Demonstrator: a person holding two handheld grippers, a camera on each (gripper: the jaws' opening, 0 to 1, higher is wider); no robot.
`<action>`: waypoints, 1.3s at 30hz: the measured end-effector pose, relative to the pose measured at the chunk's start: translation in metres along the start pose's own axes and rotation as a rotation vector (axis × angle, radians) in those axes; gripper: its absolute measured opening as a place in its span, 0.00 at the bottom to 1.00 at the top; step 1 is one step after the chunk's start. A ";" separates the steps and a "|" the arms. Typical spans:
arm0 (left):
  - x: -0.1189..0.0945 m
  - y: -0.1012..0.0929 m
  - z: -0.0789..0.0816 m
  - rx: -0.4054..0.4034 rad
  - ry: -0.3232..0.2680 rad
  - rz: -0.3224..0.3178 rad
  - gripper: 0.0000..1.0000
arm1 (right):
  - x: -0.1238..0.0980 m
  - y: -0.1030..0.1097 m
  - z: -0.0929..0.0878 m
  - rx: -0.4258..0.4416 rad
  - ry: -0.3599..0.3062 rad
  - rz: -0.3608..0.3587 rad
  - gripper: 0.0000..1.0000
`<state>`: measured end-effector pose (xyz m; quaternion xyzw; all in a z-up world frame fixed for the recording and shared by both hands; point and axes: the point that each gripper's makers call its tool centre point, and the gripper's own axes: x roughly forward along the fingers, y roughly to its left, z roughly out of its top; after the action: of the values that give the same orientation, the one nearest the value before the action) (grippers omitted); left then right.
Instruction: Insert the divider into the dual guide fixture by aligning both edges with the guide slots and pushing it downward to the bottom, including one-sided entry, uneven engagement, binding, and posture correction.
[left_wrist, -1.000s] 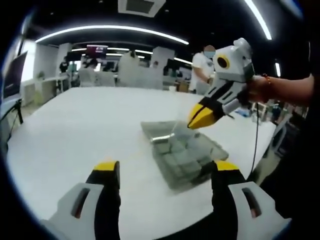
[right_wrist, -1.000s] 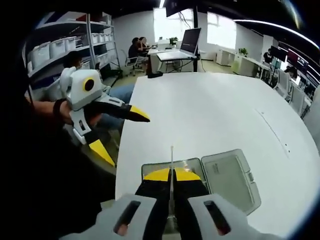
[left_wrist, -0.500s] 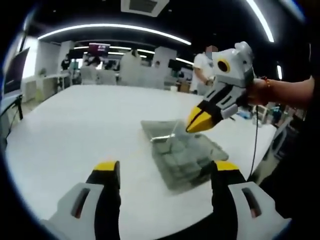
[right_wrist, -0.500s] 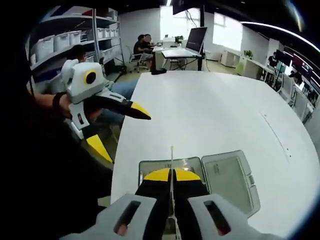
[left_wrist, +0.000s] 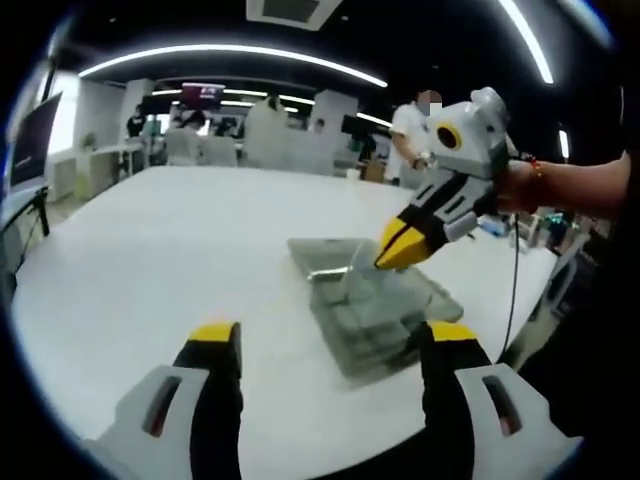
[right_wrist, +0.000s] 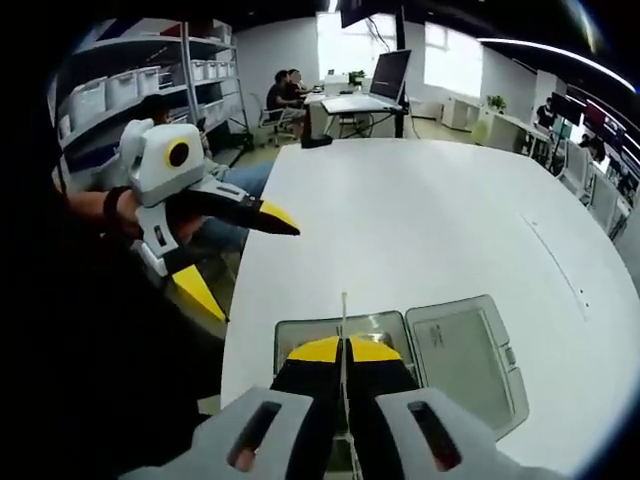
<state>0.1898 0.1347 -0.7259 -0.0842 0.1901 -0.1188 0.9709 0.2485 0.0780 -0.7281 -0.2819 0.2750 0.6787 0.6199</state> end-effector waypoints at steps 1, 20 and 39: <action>0.000 0.000 0.000 -0.002 0.000 -0.001 0.71 | 0.000 0.000 0.000 -0.005 -0.002 0.001 0.00; 0.006 -0.001 -0.005 -0.016 0.012 -0.011 0.71 | 0.001 0.000 0.000 0.026 -0.014 0.012 0.00; 0.007 0.005 -0.006 -0.035 0.011 -0.003 0.70 | 0.013 0.002 -0.006 -0.012 0.026 0.030 0.00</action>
<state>0.1944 0.1375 -0.7347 -0.1009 0.1976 -0.1175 0.9680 0.2455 0.0820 -0.7418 -0.2902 0.2832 0.6856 0.6046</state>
